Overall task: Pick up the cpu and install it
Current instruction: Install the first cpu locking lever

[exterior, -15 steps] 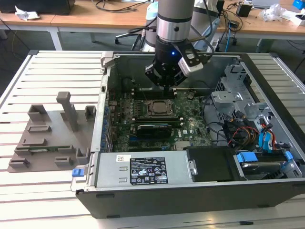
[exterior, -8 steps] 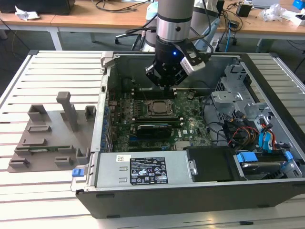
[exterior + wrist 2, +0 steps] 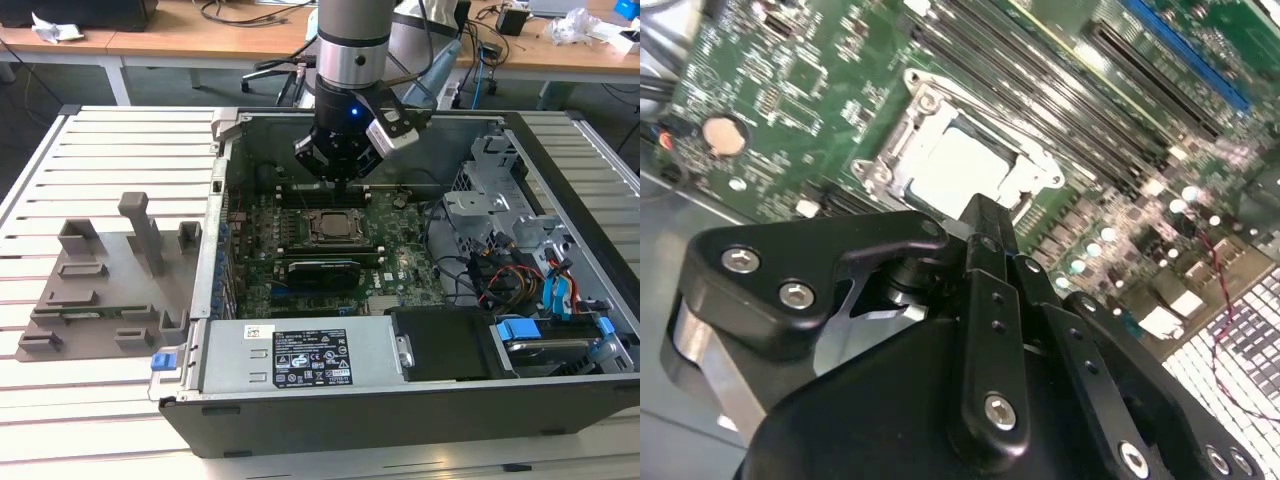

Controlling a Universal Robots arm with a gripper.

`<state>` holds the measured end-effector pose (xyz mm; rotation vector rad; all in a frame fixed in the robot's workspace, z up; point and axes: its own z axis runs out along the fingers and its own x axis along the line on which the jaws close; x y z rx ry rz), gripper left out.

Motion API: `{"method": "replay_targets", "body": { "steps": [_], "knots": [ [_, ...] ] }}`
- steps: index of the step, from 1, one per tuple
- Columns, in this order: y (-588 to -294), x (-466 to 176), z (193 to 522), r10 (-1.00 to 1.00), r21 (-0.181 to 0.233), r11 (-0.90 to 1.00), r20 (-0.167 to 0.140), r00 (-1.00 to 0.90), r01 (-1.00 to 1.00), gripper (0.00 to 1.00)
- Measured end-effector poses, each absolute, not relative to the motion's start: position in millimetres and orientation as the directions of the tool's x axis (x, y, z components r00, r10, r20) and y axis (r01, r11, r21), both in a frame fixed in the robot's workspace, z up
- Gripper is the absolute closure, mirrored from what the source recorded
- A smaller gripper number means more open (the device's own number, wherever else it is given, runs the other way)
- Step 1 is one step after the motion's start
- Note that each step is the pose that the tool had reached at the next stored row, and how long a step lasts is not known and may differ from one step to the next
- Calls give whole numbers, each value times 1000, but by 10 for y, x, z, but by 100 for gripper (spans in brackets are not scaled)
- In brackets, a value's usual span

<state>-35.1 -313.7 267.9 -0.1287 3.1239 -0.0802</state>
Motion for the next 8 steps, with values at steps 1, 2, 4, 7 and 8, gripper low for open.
{"method": "replay_targets", "body": {
  "steps": [1,2,4,7,8],
  "knots": [
    [-3132,-366,2679,-82,-52,995,-12,-997,-82,89],
    [-3122,-385,2679,-82,-52,995,-12,-997,-82,89],
    [-3114,-432,2679,-83,-52,995,-12,-997,-82,89],
    [-3107,-478,2678,-82,-52,995,-12,-997,-82,89],
    [-3104,-509,2679,-82,-52,995,-12,-997,-82,89]
  ]
}}
